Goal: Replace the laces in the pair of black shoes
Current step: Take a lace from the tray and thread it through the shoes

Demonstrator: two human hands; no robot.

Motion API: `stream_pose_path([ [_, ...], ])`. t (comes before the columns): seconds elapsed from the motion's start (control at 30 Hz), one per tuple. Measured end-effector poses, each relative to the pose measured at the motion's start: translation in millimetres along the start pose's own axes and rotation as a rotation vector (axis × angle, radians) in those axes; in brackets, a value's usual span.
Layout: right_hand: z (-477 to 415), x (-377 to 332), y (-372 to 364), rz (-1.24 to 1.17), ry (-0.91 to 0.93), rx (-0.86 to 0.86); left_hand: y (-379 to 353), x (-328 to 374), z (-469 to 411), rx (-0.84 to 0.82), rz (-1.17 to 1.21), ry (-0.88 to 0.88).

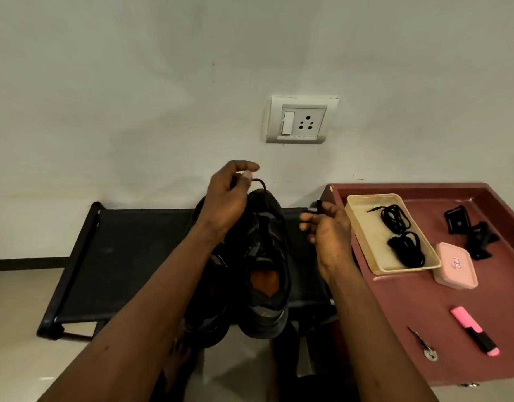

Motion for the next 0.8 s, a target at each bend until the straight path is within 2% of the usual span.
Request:
stream_pose_path([
  [0.13,2.0,-2.5,-9.1,-0.023,0.025,-0.131,17.0,3.7,4.9,0.073,0.079,-0.054],
  [0.23,5.4,-2.5,-15.8,0.037,0.062,-0.141,12.4,-1.4,8.0,-0.053,0.446,0.077],
  [0.3,3.8,0.7,-17.4,0.166,0.071,-0.122,11.3,-5.1,7.6,-0.101,0.568,0.147],
  [0.37,-0.1,4.5,-18.4,0.268,0.06,-0.124,12.0,-7.3,5.4,-0.111,0.418,0.166],
  [0.47,-5.3,8.5,-23.2,0.287,0.046,-0.16,8.6,-9.9,5.5,-0.182,0.002,0.108],
  [0.53,-8.0,9.6,-26.4,0.29,0.052,-0.14,3.0,-16.7,6.8,-0.261,-0.152,0.119],
  [0.67,-16.0,10.6,-30.6,0.231,0.04,-0.15,-3.1,-28.9,7.7,-0.322,-0.36,0.153],
  [0.8,-20.1,10.3,-31.3,0.225,0.049,-0.198,-2.9,-34.9,4.0,-0.297,-0.434,0.165],
])
Point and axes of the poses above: each hand's wrist, its own z-axis away from the middle knuckle, its own y-axis out of the back of the hand, x = y × z, the point moved 3 cm from there along -z, towards the middle knuckle, and after that the axes turned 7 degrees about -x, right-handed, at the moved point
